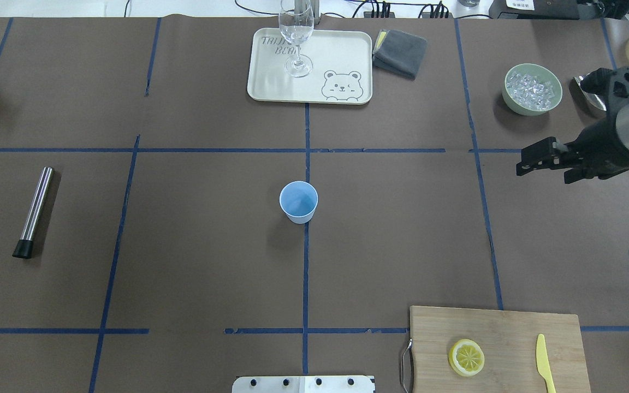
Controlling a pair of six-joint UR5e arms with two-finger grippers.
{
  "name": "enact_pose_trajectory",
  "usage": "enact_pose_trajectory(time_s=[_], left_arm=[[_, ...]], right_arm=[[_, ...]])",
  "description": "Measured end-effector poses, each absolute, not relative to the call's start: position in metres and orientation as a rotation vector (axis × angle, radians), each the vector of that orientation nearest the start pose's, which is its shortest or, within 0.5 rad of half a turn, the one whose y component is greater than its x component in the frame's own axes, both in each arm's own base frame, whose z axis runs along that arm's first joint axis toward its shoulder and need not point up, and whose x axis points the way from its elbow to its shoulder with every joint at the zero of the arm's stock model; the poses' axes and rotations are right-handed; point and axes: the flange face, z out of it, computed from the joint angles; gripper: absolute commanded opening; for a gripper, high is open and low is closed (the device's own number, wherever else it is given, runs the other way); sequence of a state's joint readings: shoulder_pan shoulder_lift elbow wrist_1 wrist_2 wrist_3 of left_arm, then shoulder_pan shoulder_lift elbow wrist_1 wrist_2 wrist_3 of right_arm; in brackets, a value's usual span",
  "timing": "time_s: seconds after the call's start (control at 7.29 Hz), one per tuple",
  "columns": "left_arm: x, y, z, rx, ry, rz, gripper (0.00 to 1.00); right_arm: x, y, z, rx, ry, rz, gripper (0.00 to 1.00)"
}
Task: Squeeze lemon into cup
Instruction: 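Move the right gripper over the lemon slice on the wooden board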
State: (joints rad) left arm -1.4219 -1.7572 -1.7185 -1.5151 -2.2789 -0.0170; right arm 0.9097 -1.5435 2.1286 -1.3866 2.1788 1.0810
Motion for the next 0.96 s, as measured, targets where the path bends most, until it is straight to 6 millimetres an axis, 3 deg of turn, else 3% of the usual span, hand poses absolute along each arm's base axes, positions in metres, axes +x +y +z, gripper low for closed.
enact_pose_trajectory(time_s=[0.27,0.41,0.55,0.69,0.96], left_arm=[[0.047,-0.562,0.507,0.221,0.745,0.196,1.00],[0.058,-0.557,0.512,0.227,0.757,0.177,1.00],[0.068,-0.554,0.513,0.224,0.768,0.165,1.00],[0.073,-0.553,0.514,0.222,0.773,0.161,1.00],[0.076,-0.553,0.512,0.223,0.778,0.161,1.00]], right_arm=[[-0.279,-0.351,0.327,0.008,-0.946,0.188,1.00],[-0.308,-0.321,0.322,0.008,-0.928,0.201,1.00],[-0.336,-0.286,0.328,0.025,-0.891,0.213,1.00],[-0.349,-0.252,0.337,0.050,-0.857,0.203,1.00],[-0.361,-0.200,0.355,0.110,-0.837,0.177,1.00]])
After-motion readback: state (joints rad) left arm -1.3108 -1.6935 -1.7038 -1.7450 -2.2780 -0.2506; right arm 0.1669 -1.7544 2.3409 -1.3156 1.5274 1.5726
